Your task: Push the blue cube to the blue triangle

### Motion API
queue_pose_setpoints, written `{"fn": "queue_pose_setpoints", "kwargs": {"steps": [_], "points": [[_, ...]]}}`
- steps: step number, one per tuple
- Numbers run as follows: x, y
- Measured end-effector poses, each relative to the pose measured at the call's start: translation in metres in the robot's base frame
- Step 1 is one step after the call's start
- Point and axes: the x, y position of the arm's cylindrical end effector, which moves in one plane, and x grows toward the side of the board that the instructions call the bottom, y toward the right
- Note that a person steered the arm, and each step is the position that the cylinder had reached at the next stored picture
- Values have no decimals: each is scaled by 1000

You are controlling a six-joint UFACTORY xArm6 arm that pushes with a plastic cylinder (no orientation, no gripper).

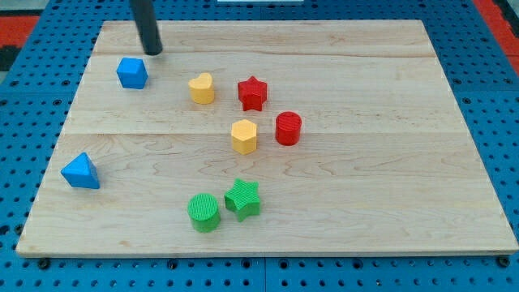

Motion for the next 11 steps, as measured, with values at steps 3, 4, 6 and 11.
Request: {"fn": "queue_pose_setpoints", "kwargs": {"steps": [3,4,6,11], "points": [[55,-27],[104,-34],[113,-5],[167,49]]}}
